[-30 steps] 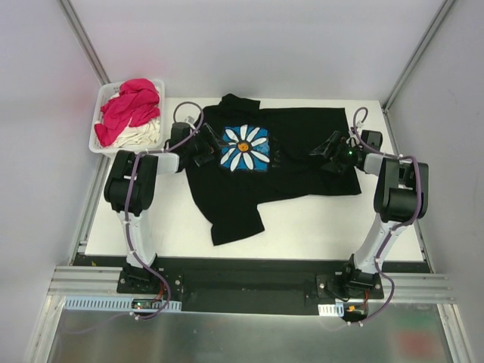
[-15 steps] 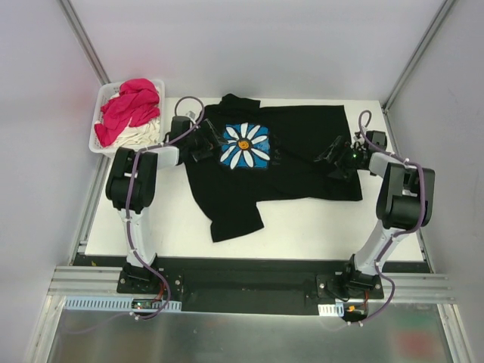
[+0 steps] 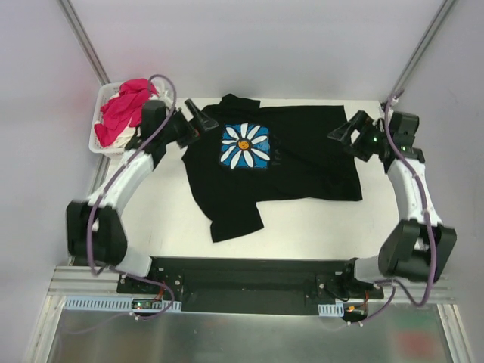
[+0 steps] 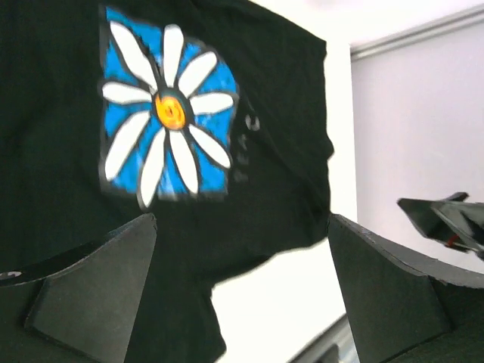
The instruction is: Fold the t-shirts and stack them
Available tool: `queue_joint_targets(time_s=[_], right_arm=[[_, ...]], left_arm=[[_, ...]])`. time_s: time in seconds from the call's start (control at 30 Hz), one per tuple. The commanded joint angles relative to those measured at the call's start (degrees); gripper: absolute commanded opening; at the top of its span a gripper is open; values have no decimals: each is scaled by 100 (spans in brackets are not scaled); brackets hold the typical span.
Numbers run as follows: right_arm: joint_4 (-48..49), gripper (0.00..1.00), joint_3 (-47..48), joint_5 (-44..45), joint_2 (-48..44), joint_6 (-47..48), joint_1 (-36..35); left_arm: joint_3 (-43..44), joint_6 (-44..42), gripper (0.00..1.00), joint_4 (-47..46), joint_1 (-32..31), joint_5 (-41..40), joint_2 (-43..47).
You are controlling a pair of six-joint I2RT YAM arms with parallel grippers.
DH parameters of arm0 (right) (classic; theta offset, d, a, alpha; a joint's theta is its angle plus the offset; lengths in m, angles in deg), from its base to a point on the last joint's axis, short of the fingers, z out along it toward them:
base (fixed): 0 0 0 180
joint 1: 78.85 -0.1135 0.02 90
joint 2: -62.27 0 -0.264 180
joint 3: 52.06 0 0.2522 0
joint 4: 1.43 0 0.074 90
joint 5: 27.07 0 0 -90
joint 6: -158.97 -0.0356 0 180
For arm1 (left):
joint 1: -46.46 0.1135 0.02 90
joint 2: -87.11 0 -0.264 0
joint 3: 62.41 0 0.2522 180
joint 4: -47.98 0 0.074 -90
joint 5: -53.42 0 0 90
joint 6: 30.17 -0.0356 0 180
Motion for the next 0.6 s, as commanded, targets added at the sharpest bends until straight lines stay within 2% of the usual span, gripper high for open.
queue_joint_targets(time_s=[0.0, 0.17, 0.3, 0.4, 0.43, 0.57], right_arm=[[-454, 96, -1221, 809, -1207, -394, 92], [-1051, 96, -2338, 1338, -1912, -429, 513], [-1420, 96, -2769, 1312, -2271, -324, 1014], [-1587, 96, -2919, 1303, -2439, -201, 1287], [-1588, 96, -2980, 1373, -2457, -157, 1348], [-1510, 96, -3042, 1646, -2519, 1, 1393]], left_arm=[[-1683, 1090, 95, 760, -83, -359, 1629], [-2908, 1637, 94, 1611, -241, -913, 2889], [-3647, 1884, 92, 1867, -408, -712, 3664], [-3736, 1910, 90, 2523, -917, -799, 3787], [-3780, 2006, 90, 2640, -1284, -912, 3814], [-4262, 2884, 85, 2782, -2277, -1562, 4094]])
